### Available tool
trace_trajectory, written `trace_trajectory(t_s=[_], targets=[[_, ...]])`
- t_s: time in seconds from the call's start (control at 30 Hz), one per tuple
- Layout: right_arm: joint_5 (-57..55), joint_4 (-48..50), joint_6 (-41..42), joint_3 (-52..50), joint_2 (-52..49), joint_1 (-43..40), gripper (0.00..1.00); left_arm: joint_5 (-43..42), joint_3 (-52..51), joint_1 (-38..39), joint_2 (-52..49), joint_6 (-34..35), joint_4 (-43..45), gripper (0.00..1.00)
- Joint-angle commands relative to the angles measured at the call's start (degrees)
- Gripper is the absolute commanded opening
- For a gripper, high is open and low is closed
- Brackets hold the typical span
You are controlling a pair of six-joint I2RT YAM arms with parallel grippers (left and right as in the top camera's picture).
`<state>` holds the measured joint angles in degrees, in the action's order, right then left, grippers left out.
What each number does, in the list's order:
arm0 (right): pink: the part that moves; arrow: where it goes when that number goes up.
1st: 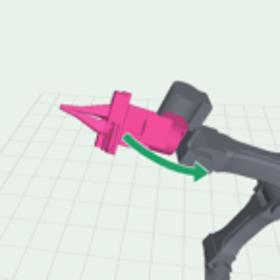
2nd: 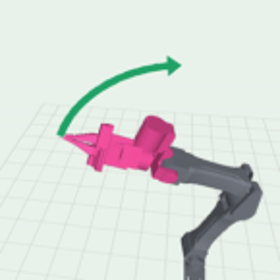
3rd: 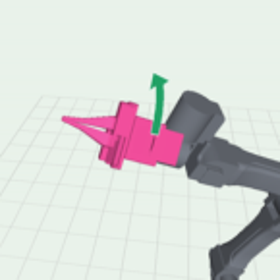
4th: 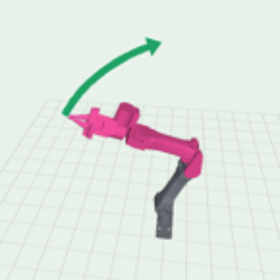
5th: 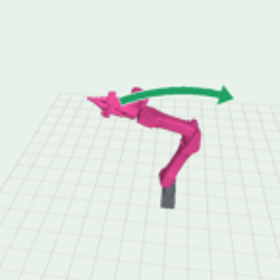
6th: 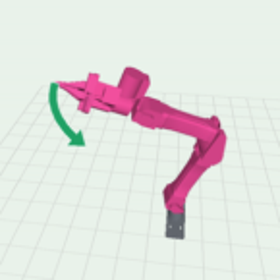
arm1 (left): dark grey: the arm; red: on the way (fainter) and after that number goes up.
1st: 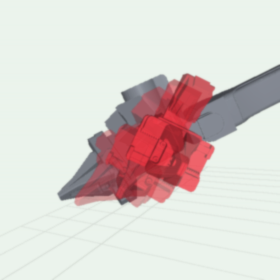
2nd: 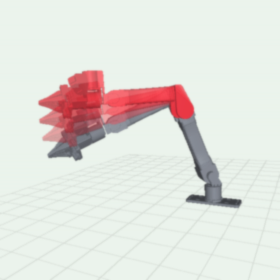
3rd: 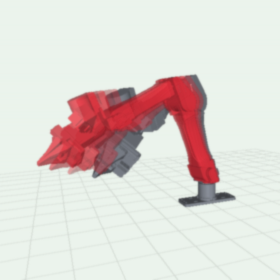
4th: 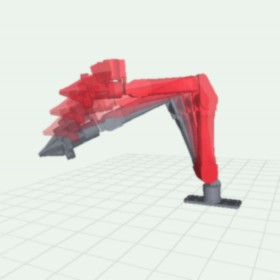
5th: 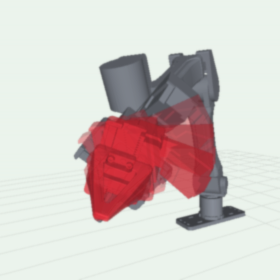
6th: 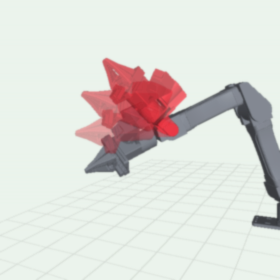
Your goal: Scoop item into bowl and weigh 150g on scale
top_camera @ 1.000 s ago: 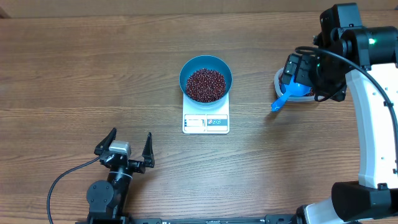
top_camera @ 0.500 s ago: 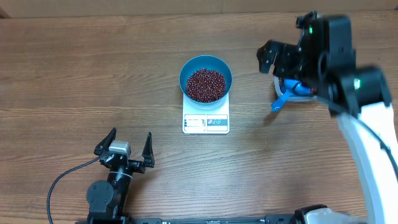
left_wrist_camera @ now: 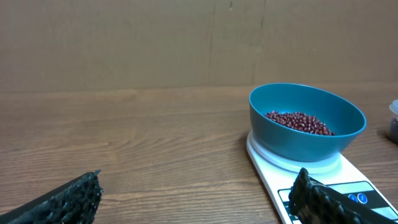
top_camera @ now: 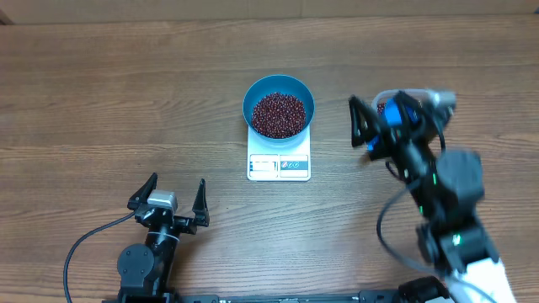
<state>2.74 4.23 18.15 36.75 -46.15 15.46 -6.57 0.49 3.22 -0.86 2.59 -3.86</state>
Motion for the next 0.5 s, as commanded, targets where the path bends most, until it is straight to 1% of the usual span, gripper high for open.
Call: trace_trajectory(t_s=[0.0, 0.07, 0.2, 0.47], targets=[[-0.1, 6.0, -1.3, -11.0, 9.7, -0.6, 1.0, 0.6, -0.2, -0.3, 0.6, -1.3, -0.2, 1.0], [-0.1, 7.9, -2.2, -16.0, 14.7, -1.0, 1.0, 0.6, -0.2, -0.3, 0.6, -1.3, -0.2, 1.0], [-0.1, 8.3, -3.7, -24.0, 24.5, -2.3, 1.0, 0.6, -0.2, -0.3, 0.6, -1.3, -0.2, 1.0], [2.2, 6.4, -4.8, -32.9, 38.9, -6.7, 1.0, 0.6, -0.2, -0.3, 0.6, -1.3, -0.2, 1.0]])
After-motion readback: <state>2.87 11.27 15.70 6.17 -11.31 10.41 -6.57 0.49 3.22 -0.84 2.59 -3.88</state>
